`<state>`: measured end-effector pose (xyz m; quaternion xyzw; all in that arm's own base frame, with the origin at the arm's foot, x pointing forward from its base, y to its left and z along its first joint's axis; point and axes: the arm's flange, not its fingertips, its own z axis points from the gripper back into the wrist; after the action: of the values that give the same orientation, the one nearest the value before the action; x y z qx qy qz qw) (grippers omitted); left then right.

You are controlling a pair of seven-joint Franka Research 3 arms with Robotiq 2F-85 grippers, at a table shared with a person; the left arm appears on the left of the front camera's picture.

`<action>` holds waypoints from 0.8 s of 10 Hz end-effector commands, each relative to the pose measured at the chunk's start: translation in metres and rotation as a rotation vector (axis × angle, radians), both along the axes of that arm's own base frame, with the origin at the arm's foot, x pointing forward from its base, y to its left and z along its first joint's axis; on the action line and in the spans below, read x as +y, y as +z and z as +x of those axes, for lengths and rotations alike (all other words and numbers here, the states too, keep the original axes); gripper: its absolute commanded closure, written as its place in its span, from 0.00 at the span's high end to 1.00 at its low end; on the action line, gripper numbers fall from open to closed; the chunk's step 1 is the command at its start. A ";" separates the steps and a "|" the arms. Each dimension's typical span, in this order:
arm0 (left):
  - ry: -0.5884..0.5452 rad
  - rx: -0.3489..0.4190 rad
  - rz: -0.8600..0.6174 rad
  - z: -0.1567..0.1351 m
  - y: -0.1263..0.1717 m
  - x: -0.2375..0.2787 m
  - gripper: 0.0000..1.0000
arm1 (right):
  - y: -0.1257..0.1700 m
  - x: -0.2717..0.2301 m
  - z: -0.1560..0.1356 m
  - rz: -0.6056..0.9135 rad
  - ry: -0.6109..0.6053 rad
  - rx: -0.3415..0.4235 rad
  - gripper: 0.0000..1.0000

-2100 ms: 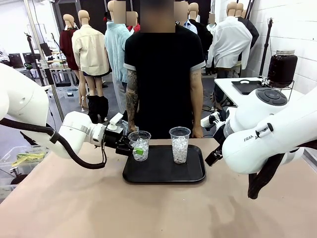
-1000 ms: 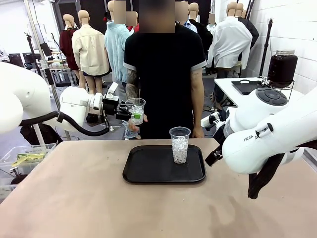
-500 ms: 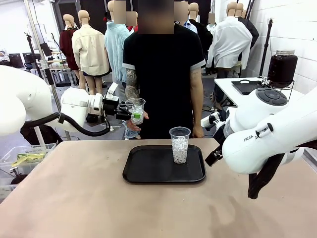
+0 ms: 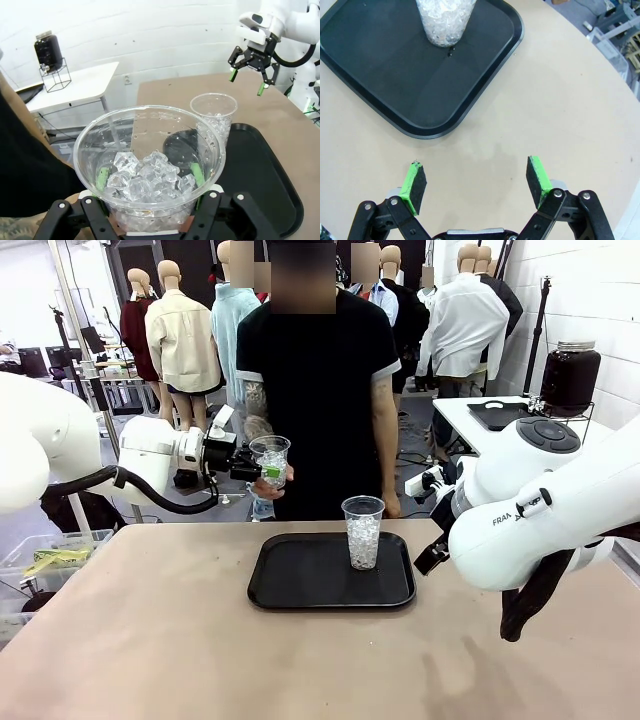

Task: Pour the drink into the iced cup.
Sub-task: Pick up the iced cup indicated by the human and present it to them.

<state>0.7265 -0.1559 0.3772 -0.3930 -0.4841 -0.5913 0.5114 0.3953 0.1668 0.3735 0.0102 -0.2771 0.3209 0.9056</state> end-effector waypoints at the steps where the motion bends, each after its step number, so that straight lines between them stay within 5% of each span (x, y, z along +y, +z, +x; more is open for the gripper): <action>1: -0.016 0.011 -0.026 0.004 0.003 0.001 0.76 | 0.000 0.000 0.000 0.001 0.000 0.001 1.00; 2: -0.015 0.015 -0.023 0.004 0.004 0.002 0.76 | 0.000 0.000 0.000 0.001 0.000 0.001 1.00; 3: -0.003 0.028 -0.018 0.004 0.005 0.005 0.96 | 0.000 0.000 0.000 0.001 0.000 0.001 1.00; 4: 0.018 0.036 -0.005 0.004 0.005 0.008 1.00 | 0.000 0.000 0.000 0.001 0.000 0.001 1.00; 8: 0.274 0.047 0.128 -0.026 0.025 0.033 1.00 | 0.000 0.000 0.000 0.001 0.000 0.001 1.00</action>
<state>0.7267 -0.1241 0.3963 -0.3291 -0.4901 -0.5607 0.5806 0.3954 0.1668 0.3735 0.0102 -0.2770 0.3209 0.9056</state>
